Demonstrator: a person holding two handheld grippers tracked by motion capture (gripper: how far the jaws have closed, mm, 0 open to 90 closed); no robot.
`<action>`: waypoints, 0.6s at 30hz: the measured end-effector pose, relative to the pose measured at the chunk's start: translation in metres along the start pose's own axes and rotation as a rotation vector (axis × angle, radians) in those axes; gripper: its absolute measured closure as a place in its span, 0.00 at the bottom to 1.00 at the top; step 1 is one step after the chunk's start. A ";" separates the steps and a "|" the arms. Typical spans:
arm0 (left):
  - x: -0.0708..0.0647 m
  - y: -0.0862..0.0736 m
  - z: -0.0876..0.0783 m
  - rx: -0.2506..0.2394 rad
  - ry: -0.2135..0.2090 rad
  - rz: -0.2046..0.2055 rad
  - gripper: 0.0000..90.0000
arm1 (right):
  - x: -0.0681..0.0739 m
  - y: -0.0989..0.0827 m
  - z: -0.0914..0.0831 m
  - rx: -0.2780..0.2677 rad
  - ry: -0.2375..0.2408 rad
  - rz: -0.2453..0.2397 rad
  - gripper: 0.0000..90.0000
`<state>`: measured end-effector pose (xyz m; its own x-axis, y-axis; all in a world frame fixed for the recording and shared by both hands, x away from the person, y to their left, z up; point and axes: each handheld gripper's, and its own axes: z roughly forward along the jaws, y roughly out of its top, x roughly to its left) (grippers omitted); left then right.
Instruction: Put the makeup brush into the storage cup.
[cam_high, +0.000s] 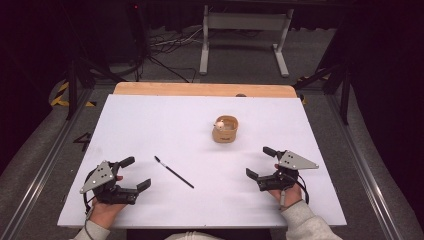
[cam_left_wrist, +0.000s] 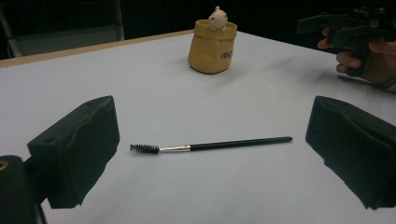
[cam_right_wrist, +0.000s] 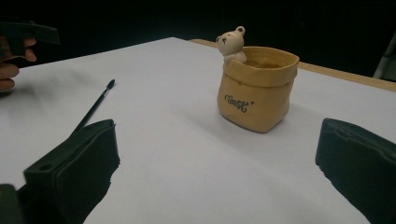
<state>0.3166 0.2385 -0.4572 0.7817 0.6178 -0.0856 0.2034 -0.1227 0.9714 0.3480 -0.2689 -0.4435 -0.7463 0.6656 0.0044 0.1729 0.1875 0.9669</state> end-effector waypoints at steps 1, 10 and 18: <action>0.000 0.001 0.000 0.002 -0.008 -0.004 0.04 | 0.000 0.000 0.000 0.001 0.000 0.001 0.00; -0.001 0.014 0.000 0.001 -0.068 -0.009 0.02 | 0.000 0.000 -0.002 -0.005 0.001 0.002 0.00; -0.003 0.034 0.007 0.090 -0.056 -0.004 0.02 | 0.001 0.001 -0.002 -0.004 0.006 -0.001 0.00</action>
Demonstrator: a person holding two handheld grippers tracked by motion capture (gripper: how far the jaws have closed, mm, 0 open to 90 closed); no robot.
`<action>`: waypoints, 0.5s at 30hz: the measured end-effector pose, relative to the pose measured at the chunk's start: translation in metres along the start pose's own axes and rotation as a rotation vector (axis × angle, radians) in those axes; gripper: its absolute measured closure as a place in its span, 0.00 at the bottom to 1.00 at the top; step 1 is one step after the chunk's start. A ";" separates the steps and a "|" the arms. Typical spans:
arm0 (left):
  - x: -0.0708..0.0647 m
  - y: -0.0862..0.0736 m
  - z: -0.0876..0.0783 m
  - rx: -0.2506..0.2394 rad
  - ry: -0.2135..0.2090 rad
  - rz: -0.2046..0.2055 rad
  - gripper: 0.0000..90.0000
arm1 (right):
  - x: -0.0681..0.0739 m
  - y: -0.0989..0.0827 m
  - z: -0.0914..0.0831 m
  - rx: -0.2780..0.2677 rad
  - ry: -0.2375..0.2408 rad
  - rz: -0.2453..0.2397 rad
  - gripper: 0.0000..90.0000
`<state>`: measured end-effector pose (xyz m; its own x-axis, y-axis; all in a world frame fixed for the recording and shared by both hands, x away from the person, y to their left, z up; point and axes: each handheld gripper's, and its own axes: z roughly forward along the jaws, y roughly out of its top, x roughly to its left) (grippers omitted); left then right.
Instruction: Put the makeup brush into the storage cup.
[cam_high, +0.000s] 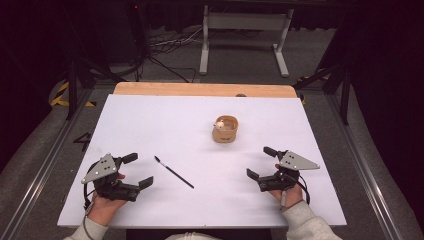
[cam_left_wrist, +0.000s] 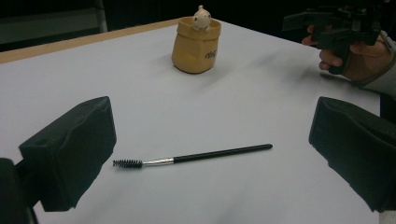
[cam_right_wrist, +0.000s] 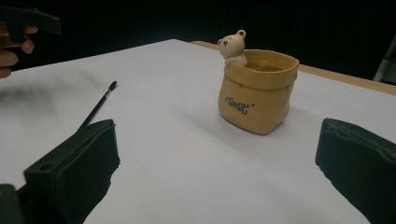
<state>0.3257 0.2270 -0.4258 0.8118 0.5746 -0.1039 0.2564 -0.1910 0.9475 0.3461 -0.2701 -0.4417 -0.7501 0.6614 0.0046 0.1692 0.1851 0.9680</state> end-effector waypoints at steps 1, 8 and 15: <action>0.000 0.000 0.000 0.000 0.000 0.000 0.02 | 0.000 0.000 0.000 0.000 0.000 0.000 0.00; 0.001 0.020 0.007 0.053 -0.027 0.048 0.03 | -0.001 0.000 0.001 0.000 0.004 0.004 0.00; 0.001 0.036 0.021 0.120 -0.031 0.102 0.05 | 0.000 0.000 0.001 0.005 0.006 0.004 0.00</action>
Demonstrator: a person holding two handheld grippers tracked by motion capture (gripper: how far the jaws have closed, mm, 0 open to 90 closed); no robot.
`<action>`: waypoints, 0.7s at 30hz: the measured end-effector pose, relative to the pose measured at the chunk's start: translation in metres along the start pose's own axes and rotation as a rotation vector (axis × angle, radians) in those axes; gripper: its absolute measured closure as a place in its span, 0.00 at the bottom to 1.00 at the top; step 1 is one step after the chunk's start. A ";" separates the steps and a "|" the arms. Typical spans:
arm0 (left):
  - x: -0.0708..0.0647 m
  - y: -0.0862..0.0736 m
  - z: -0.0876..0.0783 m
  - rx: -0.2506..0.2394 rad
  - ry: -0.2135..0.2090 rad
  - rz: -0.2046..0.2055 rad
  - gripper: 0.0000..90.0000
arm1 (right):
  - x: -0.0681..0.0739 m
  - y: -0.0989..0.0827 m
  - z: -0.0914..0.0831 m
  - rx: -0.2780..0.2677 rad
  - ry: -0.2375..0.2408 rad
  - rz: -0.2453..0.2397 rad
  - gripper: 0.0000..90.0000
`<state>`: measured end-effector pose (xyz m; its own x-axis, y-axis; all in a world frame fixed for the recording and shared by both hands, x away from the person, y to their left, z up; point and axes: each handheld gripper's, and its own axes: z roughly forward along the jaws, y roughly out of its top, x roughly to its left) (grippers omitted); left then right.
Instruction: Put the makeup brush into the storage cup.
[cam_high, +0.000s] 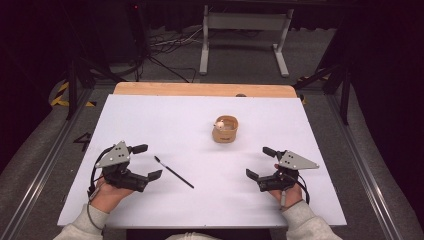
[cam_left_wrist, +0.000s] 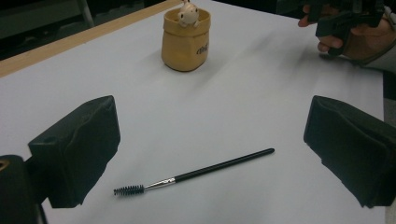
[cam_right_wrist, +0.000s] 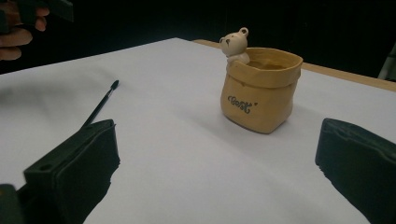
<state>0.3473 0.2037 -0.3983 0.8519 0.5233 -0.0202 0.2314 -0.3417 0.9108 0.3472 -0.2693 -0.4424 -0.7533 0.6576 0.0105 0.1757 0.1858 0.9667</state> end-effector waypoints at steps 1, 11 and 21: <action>0.000 0.000 0.000 0.000 0.000 0.000 0.05 | 0.000 0.000 0.000 0.000 0.000 0.000 0.00; 0.006 0.024 0.015 0.125 -0.040 0.047 0.05 | -0.001 0.001 -0.002 -0.002 -0.014 0.000 0.00; 0.008 0.037 0.026 0.265 -0.043 0.094 0.04 | -0.002 0.000 -0.002 0.008 -0.016 0.016 0.00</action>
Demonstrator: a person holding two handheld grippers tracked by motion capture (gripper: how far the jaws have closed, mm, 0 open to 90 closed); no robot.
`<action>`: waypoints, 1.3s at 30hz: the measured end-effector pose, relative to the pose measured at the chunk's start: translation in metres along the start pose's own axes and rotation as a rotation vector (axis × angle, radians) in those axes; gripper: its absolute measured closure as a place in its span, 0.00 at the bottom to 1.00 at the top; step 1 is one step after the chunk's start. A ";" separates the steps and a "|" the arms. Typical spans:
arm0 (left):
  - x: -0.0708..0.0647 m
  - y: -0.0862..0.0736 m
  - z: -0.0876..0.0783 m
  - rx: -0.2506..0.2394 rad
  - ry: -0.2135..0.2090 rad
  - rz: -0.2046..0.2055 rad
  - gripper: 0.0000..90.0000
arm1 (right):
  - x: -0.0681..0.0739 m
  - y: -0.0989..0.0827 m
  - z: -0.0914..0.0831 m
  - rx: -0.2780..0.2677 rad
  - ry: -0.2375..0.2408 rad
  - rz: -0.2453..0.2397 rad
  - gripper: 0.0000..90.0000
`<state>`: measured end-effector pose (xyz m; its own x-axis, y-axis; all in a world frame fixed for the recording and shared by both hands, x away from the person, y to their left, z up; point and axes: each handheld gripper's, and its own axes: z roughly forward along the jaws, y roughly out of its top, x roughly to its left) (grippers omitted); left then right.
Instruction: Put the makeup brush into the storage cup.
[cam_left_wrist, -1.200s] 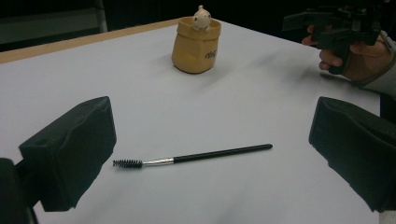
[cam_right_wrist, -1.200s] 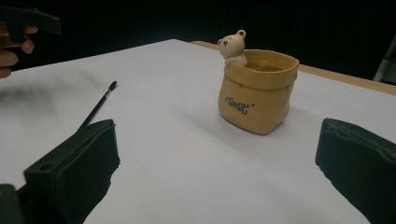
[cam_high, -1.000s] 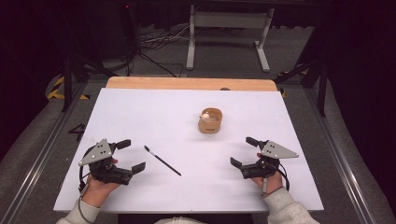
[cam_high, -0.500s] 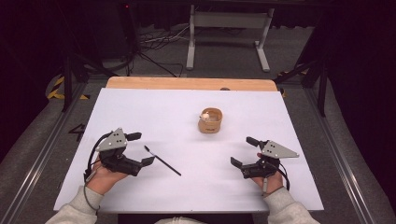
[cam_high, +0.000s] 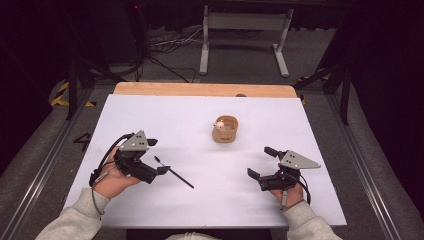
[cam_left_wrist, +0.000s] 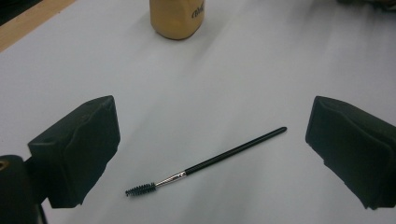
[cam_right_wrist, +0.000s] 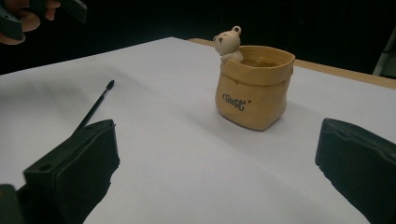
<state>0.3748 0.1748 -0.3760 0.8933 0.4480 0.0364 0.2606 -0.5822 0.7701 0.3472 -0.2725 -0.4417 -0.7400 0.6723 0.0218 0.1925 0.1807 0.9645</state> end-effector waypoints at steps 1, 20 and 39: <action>0.000 0.002 0.001 0.014 -0.002 0.008 0.04 | 0.000 0.000 0.000 0.001 0.002 0.001 0.00; 0.003 0.028 0.022 0.302 -0.034 0.077 0.05 | -0.002 -0.001 0.000 0.003 0.010 0.018 0.00; 0.019 0.029 0.039 0.456 -0.038 0.043 0.08 | -0.003 -0.001 0.000 0.001 0.021 0.020 0.00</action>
<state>0.4136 0.1394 -0.3779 0.9173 0.3968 0.0325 0.3500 -0.8427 0.4092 0.3490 -0.2744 -0.4431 -0.7492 0.6607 0.0466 0.2080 0.1679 0.9636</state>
